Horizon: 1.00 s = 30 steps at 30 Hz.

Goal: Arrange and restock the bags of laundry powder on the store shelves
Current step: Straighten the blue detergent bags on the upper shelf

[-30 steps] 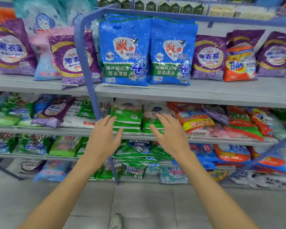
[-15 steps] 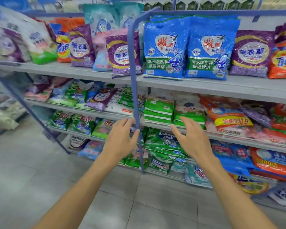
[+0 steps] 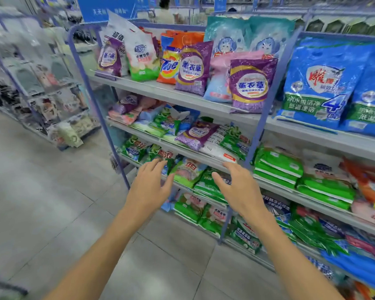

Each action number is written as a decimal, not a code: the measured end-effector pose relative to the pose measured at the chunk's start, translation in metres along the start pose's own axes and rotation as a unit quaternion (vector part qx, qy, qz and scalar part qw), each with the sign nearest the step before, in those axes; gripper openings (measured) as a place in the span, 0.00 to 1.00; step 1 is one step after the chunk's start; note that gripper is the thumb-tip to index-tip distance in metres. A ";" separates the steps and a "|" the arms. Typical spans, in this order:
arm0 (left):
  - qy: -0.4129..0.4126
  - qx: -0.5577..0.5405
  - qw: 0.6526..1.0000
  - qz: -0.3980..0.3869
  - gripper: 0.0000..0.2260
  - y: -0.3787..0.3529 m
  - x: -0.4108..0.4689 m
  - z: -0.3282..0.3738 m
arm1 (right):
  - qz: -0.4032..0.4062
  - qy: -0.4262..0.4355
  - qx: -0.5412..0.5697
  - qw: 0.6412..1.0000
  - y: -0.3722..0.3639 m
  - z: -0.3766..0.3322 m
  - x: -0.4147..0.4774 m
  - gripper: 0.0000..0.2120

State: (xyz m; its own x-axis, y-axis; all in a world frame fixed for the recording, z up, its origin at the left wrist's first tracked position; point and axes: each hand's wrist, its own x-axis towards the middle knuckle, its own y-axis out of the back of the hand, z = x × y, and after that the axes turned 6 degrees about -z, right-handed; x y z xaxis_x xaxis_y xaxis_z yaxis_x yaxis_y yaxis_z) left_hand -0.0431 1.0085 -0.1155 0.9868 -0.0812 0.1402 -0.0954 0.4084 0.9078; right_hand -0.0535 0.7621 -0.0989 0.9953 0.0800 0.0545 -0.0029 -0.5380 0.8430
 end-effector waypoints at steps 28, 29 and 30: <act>-0.011 -0.028 0.996 -0.081 0.23 -0.032 0.238 -0.172 | -0.032 -0.105 0.060 0.992 -0.140 -0.051 0.260 0.28; -0.009 -0.028 0.996 -0.081 0.22 -0.035 0.251 -0.176 | -0.030 -0.105 0.054 0.993 -0.144 -0.050 0.275 0.28; -0.006 -0.027 0.996 -0.083 0.22 -0.038 0.263 -0.181 | -0.029 -0.107 0.050 0.993 -0.148 -0.048 0.289 0.28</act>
State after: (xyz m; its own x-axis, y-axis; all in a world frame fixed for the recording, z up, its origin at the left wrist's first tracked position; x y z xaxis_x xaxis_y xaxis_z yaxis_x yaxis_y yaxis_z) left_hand 0.2435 1.1365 -0.1849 0.9867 -0.1627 -0.0050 0.0765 0.4360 0.8967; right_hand 0.2294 0.9055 -0.1821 0.9913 -0.0611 -0.1168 0.0540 -0.6196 0.7831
